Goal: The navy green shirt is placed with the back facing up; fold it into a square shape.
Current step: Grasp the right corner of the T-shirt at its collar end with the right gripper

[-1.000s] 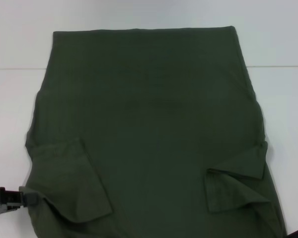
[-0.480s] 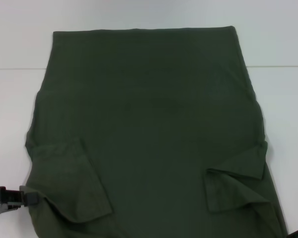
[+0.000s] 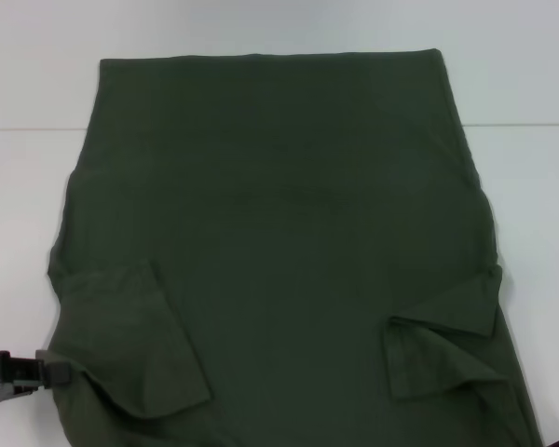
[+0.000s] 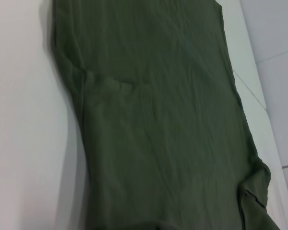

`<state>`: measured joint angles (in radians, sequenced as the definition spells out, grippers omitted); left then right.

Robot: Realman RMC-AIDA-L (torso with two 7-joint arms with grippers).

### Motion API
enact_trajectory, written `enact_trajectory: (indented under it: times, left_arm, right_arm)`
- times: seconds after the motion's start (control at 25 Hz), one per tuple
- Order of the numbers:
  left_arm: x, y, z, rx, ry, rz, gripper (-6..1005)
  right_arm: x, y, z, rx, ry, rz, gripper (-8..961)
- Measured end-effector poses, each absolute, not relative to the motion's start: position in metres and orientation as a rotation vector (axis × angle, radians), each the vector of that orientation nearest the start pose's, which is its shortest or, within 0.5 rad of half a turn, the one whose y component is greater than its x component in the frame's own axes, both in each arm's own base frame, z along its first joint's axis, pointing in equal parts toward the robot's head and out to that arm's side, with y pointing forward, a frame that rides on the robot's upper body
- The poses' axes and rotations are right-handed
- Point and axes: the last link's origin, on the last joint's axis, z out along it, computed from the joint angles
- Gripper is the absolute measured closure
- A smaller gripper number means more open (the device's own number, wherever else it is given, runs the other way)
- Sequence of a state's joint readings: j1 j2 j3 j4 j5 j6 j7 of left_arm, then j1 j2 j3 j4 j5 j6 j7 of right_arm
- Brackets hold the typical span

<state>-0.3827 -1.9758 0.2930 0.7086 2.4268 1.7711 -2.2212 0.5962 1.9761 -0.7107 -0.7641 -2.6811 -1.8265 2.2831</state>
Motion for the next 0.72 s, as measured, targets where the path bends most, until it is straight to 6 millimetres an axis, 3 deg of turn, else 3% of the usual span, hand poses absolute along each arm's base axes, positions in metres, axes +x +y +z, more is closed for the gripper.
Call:
enact_trajectory:
  times: [0.72]
  left_arm:
    - [-0.359,0.254,0.065,-2.116,-2.04,-0.607,886]
  right_arm:
    - [0.297,0.296,0.016,-2.638,1.808,-0.337,372]
